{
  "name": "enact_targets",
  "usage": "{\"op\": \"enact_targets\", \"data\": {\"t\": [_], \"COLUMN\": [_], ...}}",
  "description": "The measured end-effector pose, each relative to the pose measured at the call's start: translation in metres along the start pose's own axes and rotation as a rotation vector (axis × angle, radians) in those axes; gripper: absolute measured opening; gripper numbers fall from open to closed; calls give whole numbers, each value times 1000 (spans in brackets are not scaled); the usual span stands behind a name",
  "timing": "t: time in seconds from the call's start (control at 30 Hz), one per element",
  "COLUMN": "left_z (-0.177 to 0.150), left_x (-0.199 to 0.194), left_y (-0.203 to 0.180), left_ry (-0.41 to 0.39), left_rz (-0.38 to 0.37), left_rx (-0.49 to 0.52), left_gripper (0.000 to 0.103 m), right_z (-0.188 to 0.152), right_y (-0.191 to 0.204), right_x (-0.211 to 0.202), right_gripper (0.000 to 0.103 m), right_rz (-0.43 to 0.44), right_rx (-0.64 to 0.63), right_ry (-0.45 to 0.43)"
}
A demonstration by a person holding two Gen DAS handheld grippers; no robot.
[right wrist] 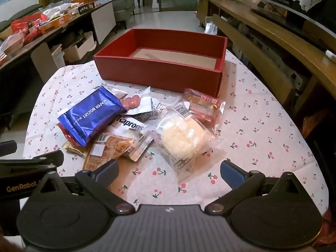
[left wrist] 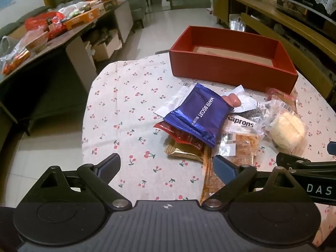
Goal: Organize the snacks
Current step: 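Reach both grippers toward the snack pile in front of the red box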
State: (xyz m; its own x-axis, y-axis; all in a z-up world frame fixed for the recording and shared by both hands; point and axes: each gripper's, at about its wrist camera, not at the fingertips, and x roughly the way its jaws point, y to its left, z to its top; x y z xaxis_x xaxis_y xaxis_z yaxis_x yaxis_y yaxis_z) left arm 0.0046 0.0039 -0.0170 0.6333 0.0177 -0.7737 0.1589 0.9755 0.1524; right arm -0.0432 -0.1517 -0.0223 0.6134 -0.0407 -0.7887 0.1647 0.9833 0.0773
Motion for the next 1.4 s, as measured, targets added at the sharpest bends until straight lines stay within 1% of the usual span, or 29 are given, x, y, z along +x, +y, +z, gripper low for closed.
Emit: {"op": "enact_targets", "data": {"t": [0.23,0.5,0.77,0.9,1.13,1.27,1.3,1.33,1.4], "left_z": [-1,-3,-2,-2,0,0,0,0,0], "left_x": [2,6,10,10,9,7,7,6,6], "left_y": [2,7,23,34,54,56,56,56,54], "left_ry": [6,23,38,41,45,41,41,40,37], "left_rz": [2,12,24,24,23,7,2,-2,-9], "left_rx": [0,2,-31,-60,-117,-126,-126,-125,-119], "left_gripper": [97,97,99,101,101,102,102,102,103], "right_z": [-1,0,1,-1,-4,-6,-8,-10,-10], "right_y": [3,9,22,31,66,90,93,92,82], "right_x": [2,7,16,22,31,47,52,56,56], "right_gripper": [103,103,103,103,103,103,103,103,103], "right_rz": [0,14,35,48,61,35,27,32,66], "right_rx": [-7,-19,-21,-23,-56,-101,-114,-120,-111], "right_ry": [1,32,10,39,83,103,122,122,133]}}
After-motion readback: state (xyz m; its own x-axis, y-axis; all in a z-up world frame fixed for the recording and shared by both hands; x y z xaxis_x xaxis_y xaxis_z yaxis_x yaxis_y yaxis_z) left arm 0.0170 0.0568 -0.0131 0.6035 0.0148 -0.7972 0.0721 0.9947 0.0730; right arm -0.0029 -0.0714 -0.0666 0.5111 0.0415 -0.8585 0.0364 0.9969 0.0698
